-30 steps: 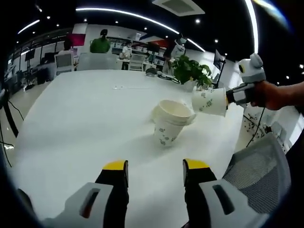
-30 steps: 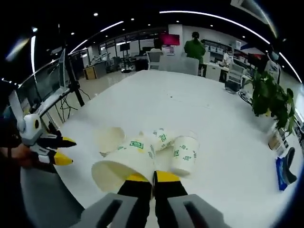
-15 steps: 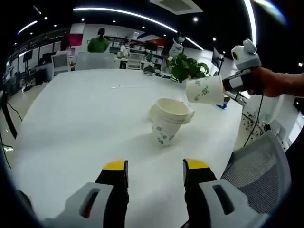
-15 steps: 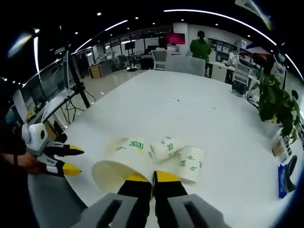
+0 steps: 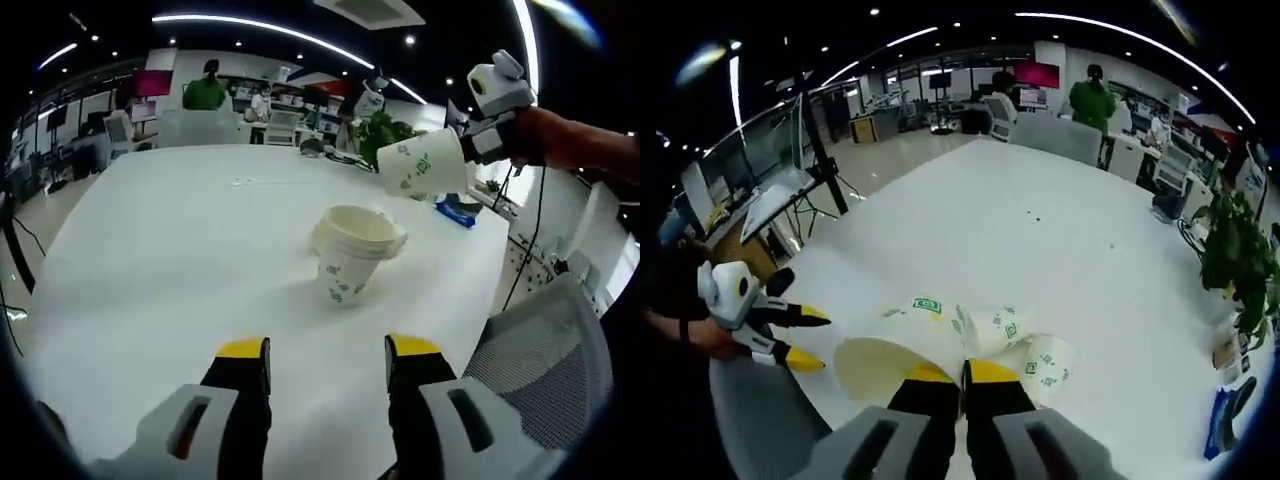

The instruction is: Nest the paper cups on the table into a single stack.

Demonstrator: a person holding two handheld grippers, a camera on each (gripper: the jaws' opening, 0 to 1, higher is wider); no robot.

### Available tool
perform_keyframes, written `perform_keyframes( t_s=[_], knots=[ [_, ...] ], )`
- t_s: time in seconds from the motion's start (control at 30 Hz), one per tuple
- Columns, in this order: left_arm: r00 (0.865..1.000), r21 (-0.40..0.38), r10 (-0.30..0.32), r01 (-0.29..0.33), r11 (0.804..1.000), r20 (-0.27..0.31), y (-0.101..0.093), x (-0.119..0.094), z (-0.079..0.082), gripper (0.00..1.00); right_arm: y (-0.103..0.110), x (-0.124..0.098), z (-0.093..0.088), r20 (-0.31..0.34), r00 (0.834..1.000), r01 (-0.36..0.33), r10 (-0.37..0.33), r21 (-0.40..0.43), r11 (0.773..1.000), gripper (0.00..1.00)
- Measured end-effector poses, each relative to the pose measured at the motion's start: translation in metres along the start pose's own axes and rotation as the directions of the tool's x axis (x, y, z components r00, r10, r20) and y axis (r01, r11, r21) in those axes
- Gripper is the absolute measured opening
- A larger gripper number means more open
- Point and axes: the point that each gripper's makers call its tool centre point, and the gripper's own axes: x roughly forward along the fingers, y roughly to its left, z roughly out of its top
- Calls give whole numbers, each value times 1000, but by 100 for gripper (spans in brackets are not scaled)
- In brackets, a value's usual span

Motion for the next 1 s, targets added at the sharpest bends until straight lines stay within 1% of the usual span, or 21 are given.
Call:
perform_keyframes(
  t_s=[0.1,0.13,0.17,0.27,0.47,0.57,0.63,0.7,0.8,0.9,1.0],
  knots=[
    [1000,2,-1,1,1000,0,-1,0,0,43,0,4,6,-33,999,-20,19,-31,999,0],
    [1000,3,-1,1,1000,0,-1,0,0,43,3,4,6,-49,998,-30,28,-38,999,0],
    [1000,4,-2,2,1000,0,-1,0,1,43,5,5,5,-73,997,-43,40,-48,998,0],
    [1000,5,-3,3,1000,0,-2,-1,1,43,10,8,7,-113,992,-68,58,-82,994,0],
    [1000,14,-1,1,1000,5,-2,-1,2,44,19,18,11,-178,980,-107,86,-116,987,0],
    [1000,20,2,-2,1000,6,-3,-2,3,44,24,24,10,-227,970,-124,88,-151,981,0],
    [1000,21,3,-3,1000,8,-3,-3,4,44,28,24,10,-251,964,-135,90,-164,977,0],
    [1000,22,7,-7,1000,9,-2,-3,4,45,30,30,7,-286,954,-149,94,-178,973,0],
    [1000,25,10,-11,1000,11,-1,-3,4,45,30,35,4,-334,940,-157,73,-230,960,0],
    [1000,26,8,-8,1000,17,-1,-3,5,46,37,35,2,-357,931,-167,73,-240,956,0],
    [1000,32,11,-11,999,19,-1,-4,6,47,38,41,1,-390,917,-186,80,-241,953,0]
  ],
)
